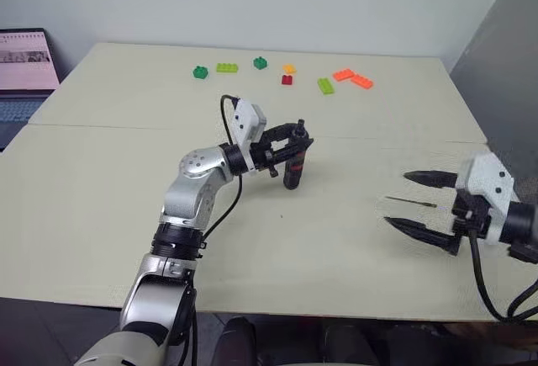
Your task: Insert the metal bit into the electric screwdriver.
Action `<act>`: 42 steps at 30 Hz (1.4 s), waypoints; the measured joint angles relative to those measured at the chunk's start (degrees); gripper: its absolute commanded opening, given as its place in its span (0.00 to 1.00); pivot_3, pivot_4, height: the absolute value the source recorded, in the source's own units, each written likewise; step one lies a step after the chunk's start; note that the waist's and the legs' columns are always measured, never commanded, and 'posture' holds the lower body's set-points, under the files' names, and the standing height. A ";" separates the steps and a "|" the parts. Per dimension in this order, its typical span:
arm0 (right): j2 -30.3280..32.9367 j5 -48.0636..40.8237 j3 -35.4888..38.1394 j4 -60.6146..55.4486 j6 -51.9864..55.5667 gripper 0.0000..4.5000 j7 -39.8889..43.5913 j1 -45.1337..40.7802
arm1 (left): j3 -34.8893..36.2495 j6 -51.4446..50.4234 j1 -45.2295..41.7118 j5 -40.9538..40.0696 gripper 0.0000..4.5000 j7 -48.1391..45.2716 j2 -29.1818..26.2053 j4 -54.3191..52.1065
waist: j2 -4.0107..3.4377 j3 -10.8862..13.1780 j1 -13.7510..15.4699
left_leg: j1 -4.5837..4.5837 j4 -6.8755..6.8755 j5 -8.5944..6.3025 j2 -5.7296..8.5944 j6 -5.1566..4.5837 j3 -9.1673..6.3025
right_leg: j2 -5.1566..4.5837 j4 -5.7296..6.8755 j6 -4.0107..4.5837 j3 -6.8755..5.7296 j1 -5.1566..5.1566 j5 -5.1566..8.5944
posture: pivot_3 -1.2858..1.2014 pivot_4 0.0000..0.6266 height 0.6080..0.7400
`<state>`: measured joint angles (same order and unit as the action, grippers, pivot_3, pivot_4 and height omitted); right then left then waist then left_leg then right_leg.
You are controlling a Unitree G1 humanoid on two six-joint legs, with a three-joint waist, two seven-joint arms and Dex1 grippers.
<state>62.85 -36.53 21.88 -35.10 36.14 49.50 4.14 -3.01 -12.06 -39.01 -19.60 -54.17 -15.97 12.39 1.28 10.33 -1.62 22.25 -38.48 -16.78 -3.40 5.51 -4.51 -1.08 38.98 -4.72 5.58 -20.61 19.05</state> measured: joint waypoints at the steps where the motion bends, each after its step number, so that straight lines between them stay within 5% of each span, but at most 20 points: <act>1: 2.23 1.87 -0.88 2.21 -0.85 1.00 1.94 -0.14 | -0.15 0.03 -0.06 0.22 0.36 0.00 0.08 0.08 | -0.01 0.00 -0.08 | -0.19 0.04 0.00 0.01 0.00 0.03 | 0.00 -0.01 0.00 0.04 0.12 0.00 | 0.52 0.24 1.00; 7: 13.31 16.58 -19.80 20.36 -7.39 1.00 14.47 -15.50 | -1.36 0.67 -0.58 1.18 0.36 -0.15 0.49 0.58 | -0.06 0.03 -0.35 | -0.66 0.28 0.01 -0.01 -0.02 0.07 | 0.00 -0.10 -0.01 0.09 0.41 0.01 | 0.52 0.24 1.00; 14: 0.82 38.58 -44.19 45.38 -16.83 1.00 25.22 -42.36 | -1.74 1.50 -1.31 1.62 0.36 -0.23 0.63 1.26 | -0.21 0.11 -0.53 | -0.59 0.33 0.06 -0.03 0.05 0.08 | -0.01 -0.10 -0.01 0.06 0.27 0.01 | 0.52 0.24 1.00; 20: -6.01 47.53 -50.54 58.83 -22.42 1.00 27.79 -49.86 | -1.82 1.60 -1.20 1.60 0.36 -0.23 0.72 0.98 | -0.27 0.14 -0.14 | -0.50 0.30 0.12 -0.02 0.17 0.07 | -0.07 -0.10 0.00 0.01 0.25 0.01 | 0.52 0.24 1.00; 30: -7.92 52.50 -50.80 65.71 -26.48 1.00 29.86 -53.06 | -1.78 1.48 -0.17 1.67 0.36 0.55 0.43 -0.35 | -0.27 0.14 -0.21 | -0.56 0.28 0.12 -0.02 0.16 0.06 | -0.08 -0.07 0.00 -0.01 0.34 0.01 | 0.52 0.24 1.00; 42: -10.16 54.05 -50.03 66.54 -25.63 0.42 31.72 -53.13 | -1.77 1.39 0.07 1.91 0.36 1.13 -0.12 -0.44 | -0.25 0.13 -0.75 | -0.87 0.26 0.04 -0.02 0.01 0.06 | -0.07 -0.07 -0.01 0.01 0.64 0.01 | 0.52 0.24 1.00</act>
<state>52.68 17.52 -28.15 31.44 10.51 81.21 -48.99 -4.78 -10.67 -38.93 -17.69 -53.04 -16.10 11.96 1.03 10.46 -2.37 21.37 -38.22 -16.74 -3.42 5.52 -4.45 -1.15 38.91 -4.73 5.58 -19.97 19.05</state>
